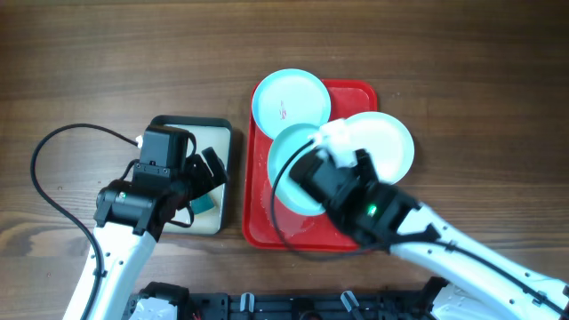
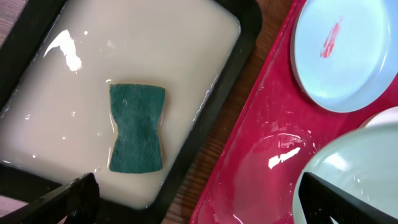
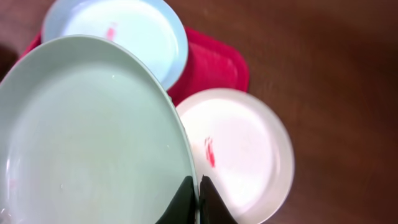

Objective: Clean dirty plates on tray and stack at the side
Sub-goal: 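Carry the pale-blue plate right and set it on the table beside the tray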

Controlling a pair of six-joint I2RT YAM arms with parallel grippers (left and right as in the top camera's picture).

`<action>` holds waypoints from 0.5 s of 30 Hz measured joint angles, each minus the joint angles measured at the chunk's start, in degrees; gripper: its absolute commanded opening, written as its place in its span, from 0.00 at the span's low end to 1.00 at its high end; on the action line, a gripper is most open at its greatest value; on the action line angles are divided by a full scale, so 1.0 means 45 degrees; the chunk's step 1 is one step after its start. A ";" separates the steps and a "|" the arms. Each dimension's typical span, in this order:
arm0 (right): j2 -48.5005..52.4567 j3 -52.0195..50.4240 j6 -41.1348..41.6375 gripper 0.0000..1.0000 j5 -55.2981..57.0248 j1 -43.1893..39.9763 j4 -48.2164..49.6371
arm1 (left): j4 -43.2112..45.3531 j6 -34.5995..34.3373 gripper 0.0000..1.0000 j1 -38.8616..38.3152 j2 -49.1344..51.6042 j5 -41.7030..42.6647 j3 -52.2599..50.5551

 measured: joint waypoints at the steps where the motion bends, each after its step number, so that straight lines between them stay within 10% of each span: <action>1: 0.0000 0.0000 0.0272 0.04 -0.0947 -0.0860 -0.0019 | 0.0000 0.0000 1.00 0.0000 0.0000 0.0000 0.0000; 15: -0.0505 0.0000 -0.0005 0.04 -1.0501 -1.6116 -0.0005 | 0.0005 0.0000 1.00 0.0000 0.0000 0.0000 0.0000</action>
